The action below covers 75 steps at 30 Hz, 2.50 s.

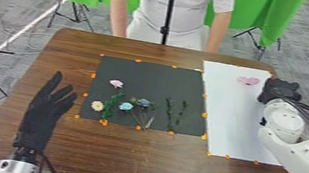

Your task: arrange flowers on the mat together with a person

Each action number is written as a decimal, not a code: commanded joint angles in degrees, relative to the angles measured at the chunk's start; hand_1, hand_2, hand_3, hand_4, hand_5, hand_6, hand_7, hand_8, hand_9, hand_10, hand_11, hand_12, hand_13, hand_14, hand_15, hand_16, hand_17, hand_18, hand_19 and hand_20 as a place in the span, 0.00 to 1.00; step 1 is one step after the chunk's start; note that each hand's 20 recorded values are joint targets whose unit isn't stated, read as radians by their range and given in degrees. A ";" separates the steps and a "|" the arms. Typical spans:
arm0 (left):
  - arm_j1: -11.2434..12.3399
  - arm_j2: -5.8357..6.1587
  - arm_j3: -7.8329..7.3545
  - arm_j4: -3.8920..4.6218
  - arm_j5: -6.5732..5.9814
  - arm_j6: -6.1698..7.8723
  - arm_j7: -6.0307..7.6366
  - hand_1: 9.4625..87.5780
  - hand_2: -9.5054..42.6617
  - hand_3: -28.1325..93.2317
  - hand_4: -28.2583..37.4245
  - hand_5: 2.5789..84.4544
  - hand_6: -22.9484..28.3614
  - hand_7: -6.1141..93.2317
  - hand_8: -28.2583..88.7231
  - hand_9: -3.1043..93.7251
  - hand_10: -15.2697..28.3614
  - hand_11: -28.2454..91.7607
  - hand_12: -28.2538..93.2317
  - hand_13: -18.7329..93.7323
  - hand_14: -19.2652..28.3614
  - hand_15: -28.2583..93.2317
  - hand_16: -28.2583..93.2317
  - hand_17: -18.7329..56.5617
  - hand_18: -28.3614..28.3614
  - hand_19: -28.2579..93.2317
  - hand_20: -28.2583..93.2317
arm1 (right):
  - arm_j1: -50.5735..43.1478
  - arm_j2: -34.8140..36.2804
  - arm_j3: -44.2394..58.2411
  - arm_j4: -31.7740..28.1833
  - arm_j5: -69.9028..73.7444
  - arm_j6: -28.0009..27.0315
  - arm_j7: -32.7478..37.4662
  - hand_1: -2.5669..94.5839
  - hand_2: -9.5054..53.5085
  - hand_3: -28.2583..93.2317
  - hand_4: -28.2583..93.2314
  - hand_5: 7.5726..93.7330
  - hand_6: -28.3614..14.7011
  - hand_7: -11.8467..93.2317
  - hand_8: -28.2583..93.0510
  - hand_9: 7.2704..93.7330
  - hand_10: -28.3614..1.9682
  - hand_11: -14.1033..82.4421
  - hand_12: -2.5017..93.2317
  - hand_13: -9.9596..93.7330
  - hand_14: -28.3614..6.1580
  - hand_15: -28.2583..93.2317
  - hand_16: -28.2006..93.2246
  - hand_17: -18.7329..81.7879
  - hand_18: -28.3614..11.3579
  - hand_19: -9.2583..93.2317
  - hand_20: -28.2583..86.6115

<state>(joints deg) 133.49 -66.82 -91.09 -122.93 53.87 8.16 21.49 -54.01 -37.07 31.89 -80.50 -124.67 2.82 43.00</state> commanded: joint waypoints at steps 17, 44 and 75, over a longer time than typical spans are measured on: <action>1.44 -0.17 -0.86 -0.77 0.00 0.17 -1.31 0.13 0.25 0.86 0.00 0.24 0.41 0.17 0.16 0.31 0.63 0.31 0.34 0.36 0.77 0.38 0.23 0.09 0.91 0.58 0.28 | -4.74 -6.01 1.39 -20.08 -3.25 1.59 -18.42 0.57 0.07 0.73 0.00 0.81 0.83 0.33 0.20 0.83 0.76 0.36 0.34 0.68 0.69 0.71 0.41 0.32 0.32 0.64 0.51; 2.03 -0.35 -1.39 -0.85 0.24 -0.55 -2.94 0.14 0.26 0.87 0.00 0.24 0.41 0.17 0.16 0.31 0.64 0.31 0.34 0.36 0.77 0.38 0.23 0.09 0.91 0.58 0.28 | -7.99 -6.60 0.16 -22.16 -8.83 -4.97 -22.71 0.40 0.00 0.82 0.00 0.61 0.82 0.32 0.10 0.63 0.63 0.40 0.21 0.58 0.57 0.67 0.36 0.26 0.29 0.59 0.50; 3.24 1.05 -1.83 -1.92 1.19 0.67 -1.35 0.12 0.26 0.85 0.00 0.25 0.39 0.17 0.16 0.32 0.61 0.29 0.33 0.35 0.76 0.36 0.23 0.07 0.89 0.56 0.27 | -50.69 -19.07 55.93 -40.87 75.18 -7.70 -31.82 0.19 0.35 0.78 0.02 0.32 0.66 0.18 0.17 0.36 0.43 0.21 0.21 0.38 0.25 0.38 0.43 0.19 0.24 0.36 0.42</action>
<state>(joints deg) 136.05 -65.90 -92.73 -124.64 54.18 8.54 19.97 -89.83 -54.12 80.46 -118.38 -81.14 -10.44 15.54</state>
